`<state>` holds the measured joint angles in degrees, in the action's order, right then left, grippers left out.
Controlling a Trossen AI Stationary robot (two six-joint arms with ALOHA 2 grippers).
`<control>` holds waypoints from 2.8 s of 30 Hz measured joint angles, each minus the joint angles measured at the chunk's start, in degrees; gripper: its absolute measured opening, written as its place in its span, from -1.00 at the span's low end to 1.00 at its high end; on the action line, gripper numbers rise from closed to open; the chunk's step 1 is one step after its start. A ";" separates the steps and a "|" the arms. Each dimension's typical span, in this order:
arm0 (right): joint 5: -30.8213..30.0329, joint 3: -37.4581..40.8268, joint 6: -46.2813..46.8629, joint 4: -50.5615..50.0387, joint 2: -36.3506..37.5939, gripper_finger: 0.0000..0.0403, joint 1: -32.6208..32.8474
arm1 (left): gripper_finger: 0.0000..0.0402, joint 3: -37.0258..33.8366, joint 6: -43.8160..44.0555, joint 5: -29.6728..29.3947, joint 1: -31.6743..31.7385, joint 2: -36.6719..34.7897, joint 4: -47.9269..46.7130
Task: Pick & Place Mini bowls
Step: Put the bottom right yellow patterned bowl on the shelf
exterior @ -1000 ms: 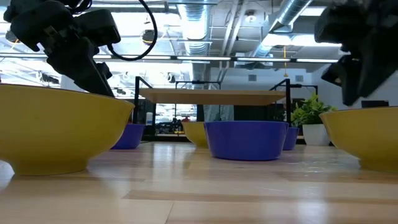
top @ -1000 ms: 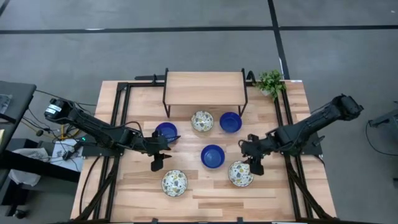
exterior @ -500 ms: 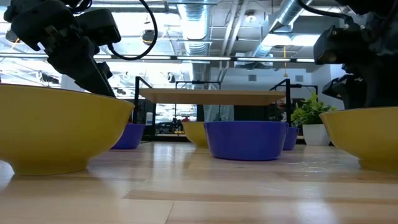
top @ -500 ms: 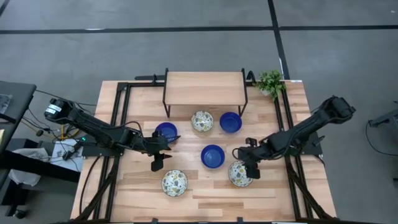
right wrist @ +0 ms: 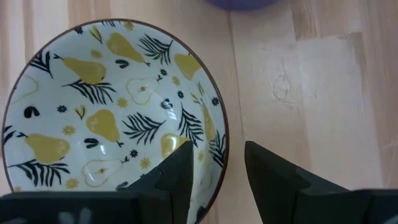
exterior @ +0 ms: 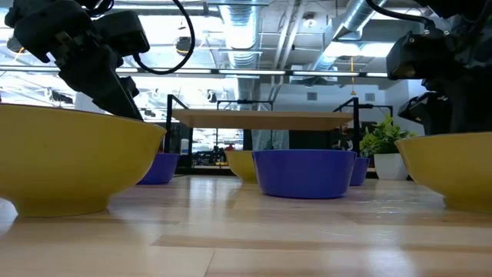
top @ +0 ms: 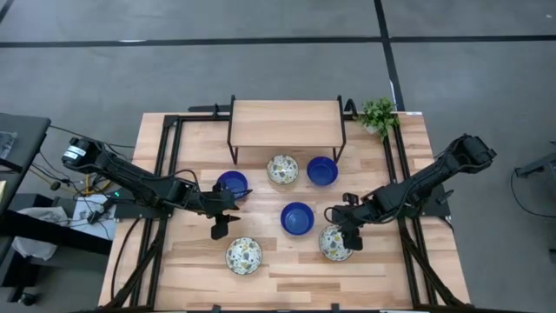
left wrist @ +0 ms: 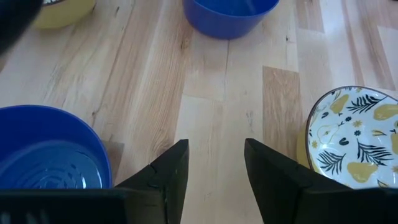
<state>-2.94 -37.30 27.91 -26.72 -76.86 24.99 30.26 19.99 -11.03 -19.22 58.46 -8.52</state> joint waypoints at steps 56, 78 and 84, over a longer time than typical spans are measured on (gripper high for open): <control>6.43 -16.70 -9.15 -17.51 6.12 -1.00 -13.34 | -0.23 0.00 -0.02 -0.02 0.00 0.00 1.34; 9.06 -38.07 -10.77 -21.17 3.03 -1.00 -61.29 | -0.23 0.00 -0.02 -0.02 -0.01 0.00 2.21; 18.08 -38.23 -9.92 -18.39 -3.10 -1.00 -68.00 | -0.23 0.00 -0.03 0.00 -0.02 0.00 2.45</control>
<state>15.14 -75.53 18.00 -45.11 -79.96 -43.01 30.26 19.96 -11.03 -19.25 58.46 -6.07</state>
